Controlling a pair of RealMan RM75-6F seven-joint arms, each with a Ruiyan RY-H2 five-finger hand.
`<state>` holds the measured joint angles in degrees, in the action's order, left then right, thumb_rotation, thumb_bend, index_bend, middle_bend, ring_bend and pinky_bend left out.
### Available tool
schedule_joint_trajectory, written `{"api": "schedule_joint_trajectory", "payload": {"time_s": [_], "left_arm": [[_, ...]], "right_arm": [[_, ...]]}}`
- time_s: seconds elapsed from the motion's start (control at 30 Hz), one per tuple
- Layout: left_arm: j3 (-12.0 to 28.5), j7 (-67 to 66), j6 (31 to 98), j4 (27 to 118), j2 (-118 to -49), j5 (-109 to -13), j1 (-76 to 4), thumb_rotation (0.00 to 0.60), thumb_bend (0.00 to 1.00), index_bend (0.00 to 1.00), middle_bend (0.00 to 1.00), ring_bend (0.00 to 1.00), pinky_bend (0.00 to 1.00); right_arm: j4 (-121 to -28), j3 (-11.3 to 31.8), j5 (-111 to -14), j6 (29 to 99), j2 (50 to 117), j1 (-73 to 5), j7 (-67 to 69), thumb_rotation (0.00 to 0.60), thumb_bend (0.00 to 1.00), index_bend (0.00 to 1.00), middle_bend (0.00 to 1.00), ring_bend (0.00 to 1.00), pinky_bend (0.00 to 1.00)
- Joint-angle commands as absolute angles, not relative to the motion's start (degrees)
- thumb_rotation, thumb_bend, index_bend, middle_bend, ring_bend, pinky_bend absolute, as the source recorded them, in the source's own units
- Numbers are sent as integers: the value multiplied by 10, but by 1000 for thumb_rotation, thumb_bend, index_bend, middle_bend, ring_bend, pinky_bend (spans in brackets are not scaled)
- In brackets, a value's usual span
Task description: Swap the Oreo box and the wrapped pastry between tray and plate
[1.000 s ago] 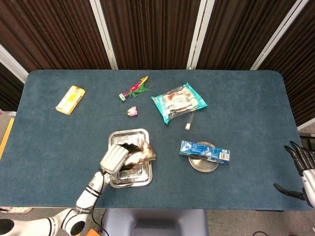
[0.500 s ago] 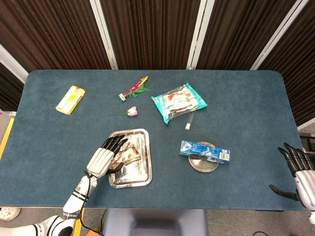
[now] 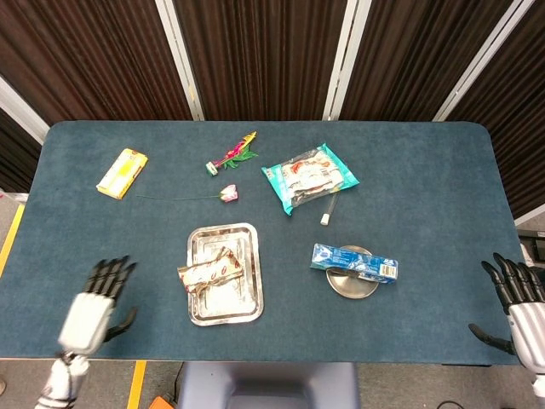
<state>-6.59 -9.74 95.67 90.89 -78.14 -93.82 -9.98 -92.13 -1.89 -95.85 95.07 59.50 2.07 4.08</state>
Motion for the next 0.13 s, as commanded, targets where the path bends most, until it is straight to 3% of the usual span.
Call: {"api": "schedule_joint_trajectory", "payload": {"time_s": [0.03, 0.13], "left_arm": [[-81, -65, 1000, 877, -755, -969, -67, 600, 420, 0, 0, 0, 15], [-79, -72, 990, 871, -749, -967, -63, 600, 421, 0, 0, 0, 15]], "right_arm": [[-927, -21, -961, 958, 605, 30, 19, 600, 183, 0, 0, 0, 0], [-932, -18, -961, 966, 607, 34, 18, 600, 183, 0, 0, 0, 0]]}}
